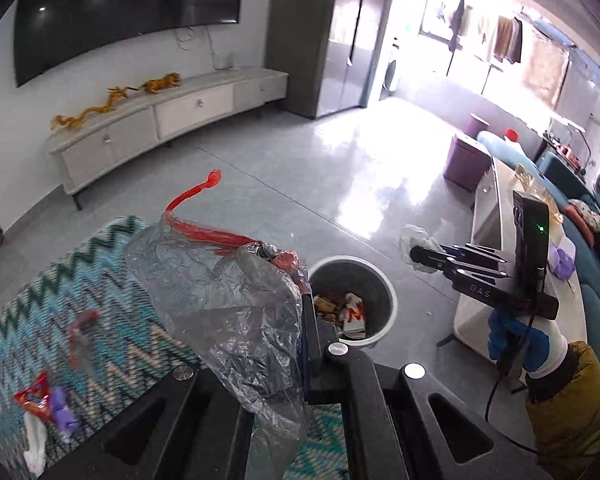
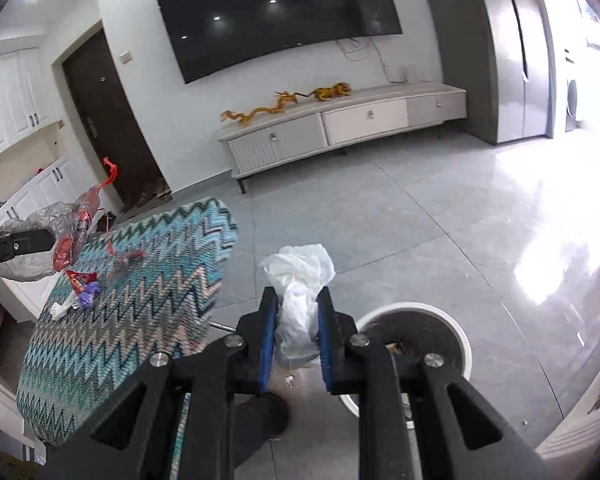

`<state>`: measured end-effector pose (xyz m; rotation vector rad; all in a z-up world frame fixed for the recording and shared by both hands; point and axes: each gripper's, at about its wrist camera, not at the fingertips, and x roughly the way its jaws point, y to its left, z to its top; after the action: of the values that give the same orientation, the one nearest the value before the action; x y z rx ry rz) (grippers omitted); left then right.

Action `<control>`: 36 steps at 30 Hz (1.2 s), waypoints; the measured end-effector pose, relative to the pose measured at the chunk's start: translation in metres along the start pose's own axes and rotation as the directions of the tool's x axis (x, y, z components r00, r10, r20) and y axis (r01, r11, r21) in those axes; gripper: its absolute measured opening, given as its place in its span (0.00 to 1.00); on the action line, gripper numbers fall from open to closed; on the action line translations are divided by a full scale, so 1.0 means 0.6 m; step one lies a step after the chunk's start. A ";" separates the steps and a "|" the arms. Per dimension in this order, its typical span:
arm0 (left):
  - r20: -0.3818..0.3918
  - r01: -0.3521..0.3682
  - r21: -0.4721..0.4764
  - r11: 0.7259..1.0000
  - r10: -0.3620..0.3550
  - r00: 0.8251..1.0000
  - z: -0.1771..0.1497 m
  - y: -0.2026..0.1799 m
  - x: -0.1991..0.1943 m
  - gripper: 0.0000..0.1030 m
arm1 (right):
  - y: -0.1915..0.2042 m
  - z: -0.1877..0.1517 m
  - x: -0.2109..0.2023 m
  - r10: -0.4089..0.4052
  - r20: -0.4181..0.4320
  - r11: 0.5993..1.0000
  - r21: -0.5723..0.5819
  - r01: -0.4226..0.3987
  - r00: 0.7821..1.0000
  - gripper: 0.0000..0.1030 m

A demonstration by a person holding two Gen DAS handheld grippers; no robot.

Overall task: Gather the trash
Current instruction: 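Carry both items over the bin and open both tools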

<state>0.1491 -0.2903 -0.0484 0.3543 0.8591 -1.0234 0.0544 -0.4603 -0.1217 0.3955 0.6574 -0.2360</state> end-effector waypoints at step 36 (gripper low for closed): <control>-0.243 0.122 -0.177 0.977 -0.163 0.956 0.002 -0.126 0.426 0.47 | -0.304 -0.145 0.291 -0.070 -0.322 0.936 0.307 0.174 0.944 0.47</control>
<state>0.1461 -0.4819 -0.2340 0.2945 1.2081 -1.0473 0.0801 -0.6029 -0.3460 0.7267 0.9550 -0.4140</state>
